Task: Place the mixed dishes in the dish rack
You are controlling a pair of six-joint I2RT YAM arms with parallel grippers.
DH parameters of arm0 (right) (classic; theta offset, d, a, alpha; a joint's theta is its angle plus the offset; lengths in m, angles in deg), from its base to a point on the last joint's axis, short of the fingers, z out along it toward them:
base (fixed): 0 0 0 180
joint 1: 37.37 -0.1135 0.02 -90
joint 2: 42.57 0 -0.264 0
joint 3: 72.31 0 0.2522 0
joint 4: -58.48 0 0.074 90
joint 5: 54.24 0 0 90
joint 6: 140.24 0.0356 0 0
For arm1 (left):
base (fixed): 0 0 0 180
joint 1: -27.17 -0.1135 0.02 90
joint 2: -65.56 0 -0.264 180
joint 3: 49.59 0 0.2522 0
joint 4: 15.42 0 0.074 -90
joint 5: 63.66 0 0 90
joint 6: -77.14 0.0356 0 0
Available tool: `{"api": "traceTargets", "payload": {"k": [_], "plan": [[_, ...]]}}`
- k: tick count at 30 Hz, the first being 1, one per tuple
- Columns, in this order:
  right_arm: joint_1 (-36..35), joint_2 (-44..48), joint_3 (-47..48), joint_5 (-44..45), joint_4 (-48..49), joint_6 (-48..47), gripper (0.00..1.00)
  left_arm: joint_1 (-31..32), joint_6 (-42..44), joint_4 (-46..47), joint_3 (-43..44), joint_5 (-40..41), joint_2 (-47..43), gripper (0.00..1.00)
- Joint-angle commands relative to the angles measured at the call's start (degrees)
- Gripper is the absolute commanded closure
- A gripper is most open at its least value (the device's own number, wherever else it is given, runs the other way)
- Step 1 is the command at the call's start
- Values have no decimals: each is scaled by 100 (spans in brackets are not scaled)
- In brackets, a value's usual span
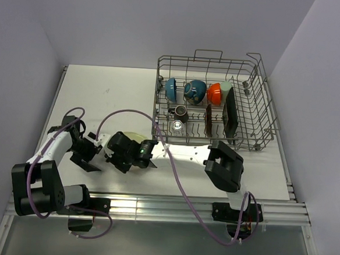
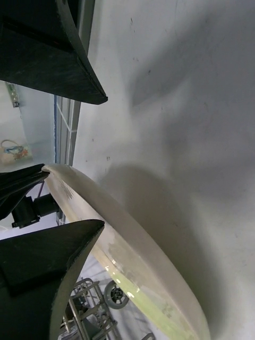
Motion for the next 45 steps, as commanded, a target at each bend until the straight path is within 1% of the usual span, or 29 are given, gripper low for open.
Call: {"api": "traceTargets", "payload": {"k": [1, 5, 9, 14, 18, 21, 24, 27, 28, 30, 31, 33, 34, 36, 37, 38, 40, 41, 43, 44, 45], "plan": [[68, 422, -102, -318, 158, 82, 100, 38, -21, 439, -99, -373, -207, 4], [103, 413, -120, -424, 158, 99, 100, 186, -346, 1019, -187, -751, -286, 7], [147, 431, -120, -521, 149, 108, 100, 371, -505, 1301, -143, -787, -120, 9], [279, 501, -146, -697, 185, 179, 100, 670, -610, 1521, -64, -760, 205, 13], [376, 571, -173, -846, 202, 222, 100, 776, -672, 1644, -55, -778, 268, 16], [429, 580, -182, -916, 202, 231, 100, 785, -742, 1881, -125, -909, 242, 22], [499, 572, -199, -969, 211, 266, 100, 794, -734, 2075, -161, -1076, 215, 32], [552, 580, -217, -1022, 228, 293, 100, 794, -576, 2119, -143, -1094, 119, 35], [569, 580, -225, -1048, 246, 301, 100, 794, -532, 2223, -178, -1164, 101, 40], [604, 598, -217, -1066, 264, 319, 100, 794, -514, 2294, -213, -1208, 57, 47], [622, 607, -208, -1084, 246, 319, 100, 794, -522, 2356, -266, -1243, 39, 55], [657, 624, -217, -1110, 220, 346, 100, 794, -523, 2409, -284, -1279, -31, 66], [675, 659, -217, -1093, 194, 354, 100, 794, -505, 2409, -266, -1279, -48, 78], [684, 703, -191, -830, 97, 372, 100, 794, -444, 2234, -170, -1218, -75, 100], [692, 756, -173, -690, -25, 381, 98, 794, -374, 2164, -143, -1191, -66, 100], [684, 800, -173, -575, -87, 355, 84, 794, -347, 2102, -108, -1191, -75, 100], [684, 922, -190, -363, -193, 284, 68, 794, -294, 1778, 23, -1095, -101, 100], [675, 949, -190, -354, -237, 171, 51, 794, -268, 1654, 76, -1051, -127, 100], [614, 1002, -182, -345, -342, 30, 37, 802, -189, 1268, 217, -919, -154, 100], [596, 1028, -208, -372, -334, -101, 27, 802, -162, 1136, 269, -892, -163, 100], [561, 1029, -208, -259, -334, -129, 23, 811, -127, 1030, 357, -883, -180, 100]]}}
